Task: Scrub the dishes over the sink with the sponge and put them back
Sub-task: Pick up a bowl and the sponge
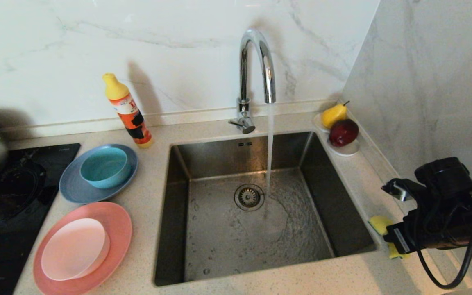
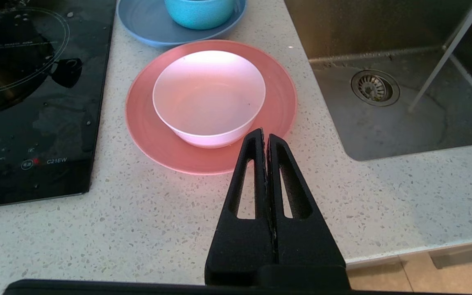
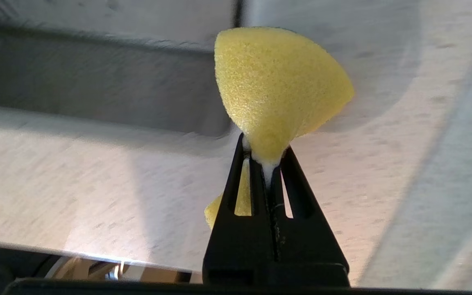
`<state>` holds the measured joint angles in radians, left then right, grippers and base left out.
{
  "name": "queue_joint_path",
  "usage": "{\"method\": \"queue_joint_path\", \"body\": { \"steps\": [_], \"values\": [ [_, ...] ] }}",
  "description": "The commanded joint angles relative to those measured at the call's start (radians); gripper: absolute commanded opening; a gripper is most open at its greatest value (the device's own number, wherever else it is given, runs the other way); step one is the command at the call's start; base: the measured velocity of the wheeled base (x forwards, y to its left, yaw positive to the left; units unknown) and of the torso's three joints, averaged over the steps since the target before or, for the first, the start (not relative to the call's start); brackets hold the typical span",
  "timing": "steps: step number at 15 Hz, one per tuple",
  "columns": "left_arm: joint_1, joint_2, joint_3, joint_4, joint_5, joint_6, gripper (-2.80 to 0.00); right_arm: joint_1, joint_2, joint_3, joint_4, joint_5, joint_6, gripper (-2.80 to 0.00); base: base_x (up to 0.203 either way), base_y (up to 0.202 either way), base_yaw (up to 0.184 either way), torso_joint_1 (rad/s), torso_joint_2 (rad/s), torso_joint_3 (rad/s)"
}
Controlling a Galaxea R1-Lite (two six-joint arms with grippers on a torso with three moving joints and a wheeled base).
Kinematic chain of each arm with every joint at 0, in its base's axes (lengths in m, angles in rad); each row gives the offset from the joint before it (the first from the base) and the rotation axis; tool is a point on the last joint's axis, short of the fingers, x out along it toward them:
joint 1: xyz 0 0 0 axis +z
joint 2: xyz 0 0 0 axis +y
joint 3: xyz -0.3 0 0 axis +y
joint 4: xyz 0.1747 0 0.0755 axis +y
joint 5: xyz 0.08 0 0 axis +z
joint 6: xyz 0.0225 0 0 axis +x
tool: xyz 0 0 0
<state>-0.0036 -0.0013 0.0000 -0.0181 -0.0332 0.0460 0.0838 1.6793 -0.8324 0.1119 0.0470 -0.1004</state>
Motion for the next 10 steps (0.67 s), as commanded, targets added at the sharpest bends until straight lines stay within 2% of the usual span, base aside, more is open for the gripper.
{"method": "queue_joint_path", "body": {
  "steps": [1, 10],
  "values": [
    [-0.001, 0.0, 0.018, 0.0, 0.0, 0.0, -2.8, 0.014, -0.004, 0.012, 0.0, 0.002, 0.0, -2.8, 0.0, 0.0, 0.0, 0.0, 0.0, 0.0],
    [0.001, 0.0, 0.018, 0.0, -0.001, 0.0, -2.8, -0.038, 0.034, 0.01, -0.009, 0.002, 0.001, -2.8, 0.0, 0.0, 0.0, 0.0, 0.0, 0.0]
  ]
}}
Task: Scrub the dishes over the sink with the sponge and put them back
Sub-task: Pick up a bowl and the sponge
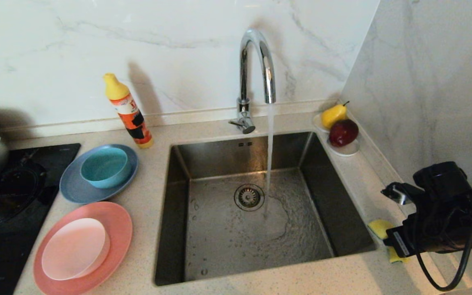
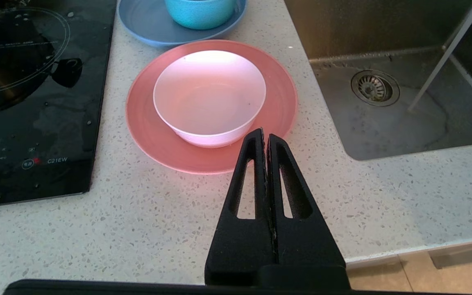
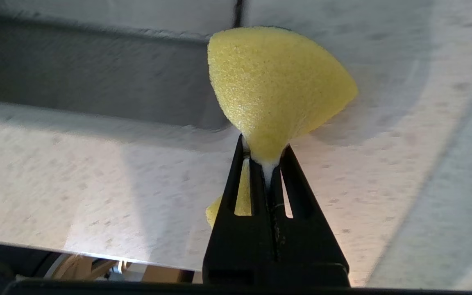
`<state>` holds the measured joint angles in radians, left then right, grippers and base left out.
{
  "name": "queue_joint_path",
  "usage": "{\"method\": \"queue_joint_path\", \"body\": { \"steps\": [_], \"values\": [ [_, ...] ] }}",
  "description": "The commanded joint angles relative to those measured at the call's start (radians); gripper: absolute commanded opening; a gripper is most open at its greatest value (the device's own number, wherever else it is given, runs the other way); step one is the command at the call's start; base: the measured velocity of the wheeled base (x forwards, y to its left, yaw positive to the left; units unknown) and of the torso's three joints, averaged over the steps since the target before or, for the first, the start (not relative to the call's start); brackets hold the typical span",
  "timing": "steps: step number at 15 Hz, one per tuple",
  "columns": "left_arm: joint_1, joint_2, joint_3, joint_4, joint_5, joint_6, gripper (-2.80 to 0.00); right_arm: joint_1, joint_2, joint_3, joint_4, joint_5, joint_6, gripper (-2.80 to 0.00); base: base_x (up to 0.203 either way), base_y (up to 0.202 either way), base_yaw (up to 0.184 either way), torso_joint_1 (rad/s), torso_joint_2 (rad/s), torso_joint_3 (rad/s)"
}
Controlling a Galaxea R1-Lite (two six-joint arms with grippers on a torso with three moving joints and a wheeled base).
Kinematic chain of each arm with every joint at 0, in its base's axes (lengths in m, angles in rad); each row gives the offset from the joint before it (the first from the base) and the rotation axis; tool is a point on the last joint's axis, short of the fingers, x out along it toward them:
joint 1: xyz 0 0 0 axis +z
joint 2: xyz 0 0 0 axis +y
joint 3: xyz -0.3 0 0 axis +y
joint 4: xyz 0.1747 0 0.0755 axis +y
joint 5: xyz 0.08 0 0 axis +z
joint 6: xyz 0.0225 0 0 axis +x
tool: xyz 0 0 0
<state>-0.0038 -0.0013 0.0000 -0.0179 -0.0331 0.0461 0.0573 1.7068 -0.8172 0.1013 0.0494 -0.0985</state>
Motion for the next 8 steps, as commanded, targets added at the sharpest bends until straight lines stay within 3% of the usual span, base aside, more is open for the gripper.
{"method": "queue_joint_path", "body": {
  "steps": [1, 8],
  "values": [
    [0.0, 0.0, 0.018, -0.001, -0.001, 0.0, -2.8, -0.019, 0.007, -0.006, 0.0, -0.002, -0.001, -2.8, 0.0, 0.0, 0.0, 0.0, 0.0, 0.0],
    [-0.001, 0.0, 0.018, -0.001, -0.001, 0.0, -2.8, -0.009, -0.026, 0.0, 0.006, 0.002, 0.0, -2.8, 0.0, 0.0, 0.0, 0.0, 0.0, 0.0]
  ]
}}
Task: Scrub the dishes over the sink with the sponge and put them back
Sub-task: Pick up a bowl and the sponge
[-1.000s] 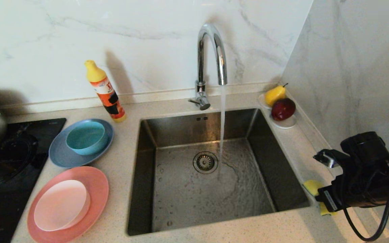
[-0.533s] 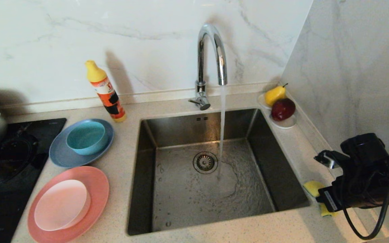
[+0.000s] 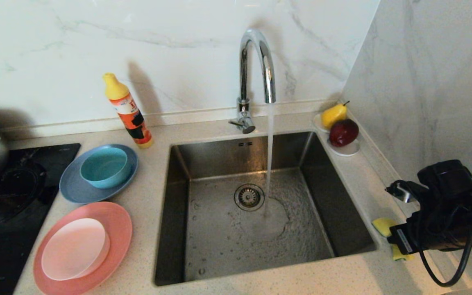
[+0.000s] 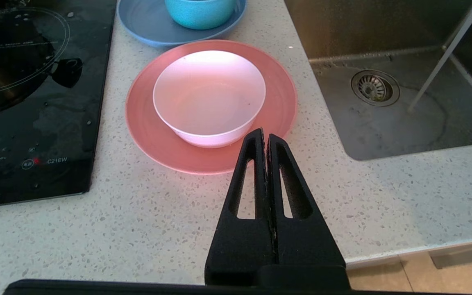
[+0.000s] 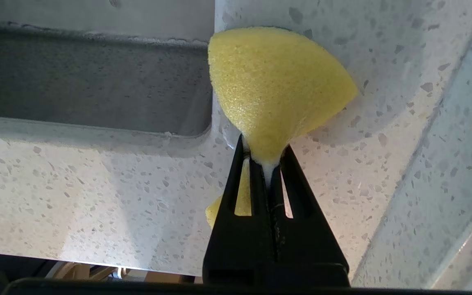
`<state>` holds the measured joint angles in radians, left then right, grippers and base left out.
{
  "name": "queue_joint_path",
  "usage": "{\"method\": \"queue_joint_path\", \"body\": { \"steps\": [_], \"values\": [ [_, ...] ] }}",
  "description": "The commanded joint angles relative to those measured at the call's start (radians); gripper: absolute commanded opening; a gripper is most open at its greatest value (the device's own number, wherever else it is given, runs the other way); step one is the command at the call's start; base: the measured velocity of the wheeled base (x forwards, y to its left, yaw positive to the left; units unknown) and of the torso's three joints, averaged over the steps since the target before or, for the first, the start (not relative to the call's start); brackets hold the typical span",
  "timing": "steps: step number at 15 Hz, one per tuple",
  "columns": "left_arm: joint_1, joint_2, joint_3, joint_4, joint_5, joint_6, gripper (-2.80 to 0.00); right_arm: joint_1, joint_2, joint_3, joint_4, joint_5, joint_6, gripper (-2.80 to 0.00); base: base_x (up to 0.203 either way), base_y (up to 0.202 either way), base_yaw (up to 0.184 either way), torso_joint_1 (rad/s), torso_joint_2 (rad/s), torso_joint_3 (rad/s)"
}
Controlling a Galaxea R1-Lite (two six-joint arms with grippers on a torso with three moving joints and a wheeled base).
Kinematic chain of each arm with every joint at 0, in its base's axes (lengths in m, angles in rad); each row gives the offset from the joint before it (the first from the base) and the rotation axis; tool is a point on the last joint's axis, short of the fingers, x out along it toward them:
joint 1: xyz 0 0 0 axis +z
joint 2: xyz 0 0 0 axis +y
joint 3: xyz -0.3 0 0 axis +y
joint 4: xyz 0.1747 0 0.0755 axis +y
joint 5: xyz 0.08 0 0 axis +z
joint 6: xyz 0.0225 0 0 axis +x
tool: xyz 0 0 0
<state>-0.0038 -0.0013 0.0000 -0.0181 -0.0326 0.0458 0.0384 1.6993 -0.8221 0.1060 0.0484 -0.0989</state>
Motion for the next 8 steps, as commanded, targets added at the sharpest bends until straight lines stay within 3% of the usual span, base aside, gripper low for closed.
{"method": "queue_joint_path", "body": {
  "steps": [1, 8],
  "values": [
    [0.001, 0.0, 0.018, 0.0, 0.0, 0.0, -2.8, 0.027, -0.022, 0.009, 0.003, 0.004, 0.007, -2.8, 0.0, 0.0, 0.0, 0.0, 0.0, 0.0],
    [-0.001, 0.0, 0.018, 0.0, -0.001, 0.0, -2.8, 0.166, -0.094, -0.028, 0.011, 0.004, 0.112, -2.8, 0.0, 0.0, 0.0, 0.0, 0.0, 0.0]
  ]
}}
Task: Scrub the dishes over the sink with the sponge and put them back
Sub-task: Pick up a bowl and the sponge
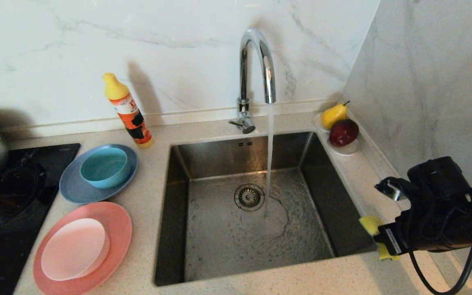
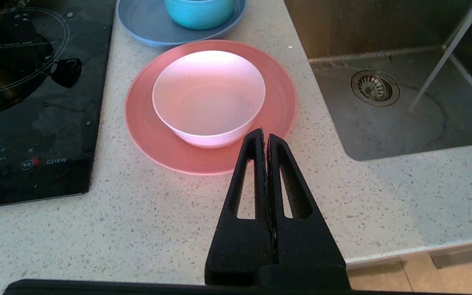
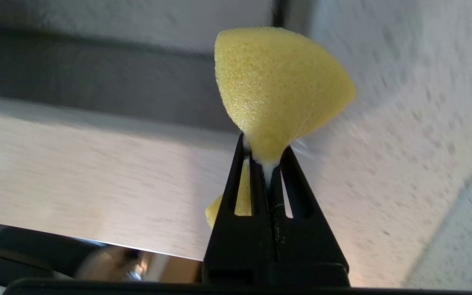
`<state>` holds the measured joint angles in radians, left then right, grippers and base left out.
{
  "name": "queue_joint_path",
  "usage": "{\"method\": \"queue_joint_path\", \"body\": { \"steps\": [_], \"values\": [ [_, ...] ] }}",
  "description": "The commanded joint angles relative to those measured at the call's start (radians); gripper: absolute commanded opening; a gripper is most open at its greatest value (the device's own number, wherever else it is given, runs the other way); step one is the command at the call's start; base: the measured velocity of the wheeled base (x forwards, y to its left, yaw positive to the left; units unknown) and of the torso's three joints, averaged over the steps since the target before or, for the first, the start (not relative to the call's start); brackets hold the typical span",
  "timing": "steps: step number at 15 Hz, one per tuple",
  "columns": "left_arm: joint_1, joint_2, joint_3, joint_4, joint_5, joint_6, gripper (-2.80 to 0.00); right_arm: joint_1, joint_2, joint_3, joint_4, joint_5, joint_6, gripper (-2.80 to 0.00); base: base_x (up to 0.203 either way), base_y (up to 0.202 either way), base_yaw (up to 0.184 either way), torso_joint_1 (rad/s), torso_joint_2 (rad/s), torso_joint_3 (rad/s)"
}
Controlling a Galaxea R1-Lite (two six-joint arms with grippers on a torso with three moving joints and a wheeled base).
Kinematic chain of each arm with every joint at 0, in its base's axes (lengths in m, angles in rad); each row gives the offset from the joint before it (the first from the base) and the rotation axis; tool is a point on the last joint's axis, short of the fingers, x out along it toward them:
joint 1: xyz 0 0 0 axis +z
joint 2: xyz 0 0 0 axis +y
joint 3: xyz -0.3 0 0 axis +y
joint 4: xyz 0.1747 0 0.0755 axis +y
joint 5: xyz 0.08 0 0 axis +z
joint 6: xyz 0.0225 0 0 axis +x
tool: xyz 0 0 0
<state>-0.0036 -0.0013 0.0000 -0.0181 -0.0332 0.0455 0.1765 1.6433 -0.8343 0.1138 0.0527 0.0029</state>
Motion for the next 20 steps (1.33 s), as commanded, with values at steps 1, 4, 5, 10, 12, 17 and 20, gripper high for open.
{"method": "queue_joint_path", "body": {
  "steps": [1, 4, 5, 10, 12, 17, 20],
  "values": [
    [0.0, 0.0, 0.018, 0.0, 0.0, 0.0, -2.8, 0.04, -0.06, -0.021, 0.009, 0.0, 0.013, -2.8, 0.0, 0.0, 0.0, 0.0, 0.0, 0.0],
    [0.001, 0.0, 0.018, 0.0, -0.001, 0.0, -2.8, 0.082, -0.149, -0.032, 0.045, -0.004, 0.03, -2.8, 0.0, 0.0, 0.0, 0.0, 0.0, 0.0],
    [0.001, 0.0, 0.018, 0.0, -0.001, 0.0, -2.8, 0.092, -0.188, -0.043, 0.08, -0.004, 0.034, -2.8, 0.0, 0.0, 0.0, 0.0, 0.0, 0.0],
    [0.0, 0.0, 0.018, 0.0, -0.001, 0.0, -2.8, 0.19, -0.306, -0.127, 0.197, -0.005, 0.072, -2.8, 0.0, 0.0, 0.0, 0.0, 0.0, 0.0],
    [0.0, 0.0, 0.018, 0.0, 0.0, 0.0, -2.8, 0.207, -0.299, -0.169, 0.234, -0.005, 0.107, -2.8, 0.0, 0.0, 0.0, 0.0, 0.0, 0.0],
    [-0.001, 0.001, 0.018, 0.003, 0.001, 0.013, -2.8, 0.258, -0.292, -0.222, 0.318, -0.005, 0.141, -2.8, 0.0, 0.0, 0.0, 0.0, 0.0, 0.0],
    [-0.001, 0.0, 0.018, -0.002, 0.001, 0.008, -2.8, 0.258, -0.29, -0.241, 0.371, -0.004, 0.143, -2.8, 0.0, 0.0, 0.0, 0.0, 0.0, 0.0]
  ]
}}
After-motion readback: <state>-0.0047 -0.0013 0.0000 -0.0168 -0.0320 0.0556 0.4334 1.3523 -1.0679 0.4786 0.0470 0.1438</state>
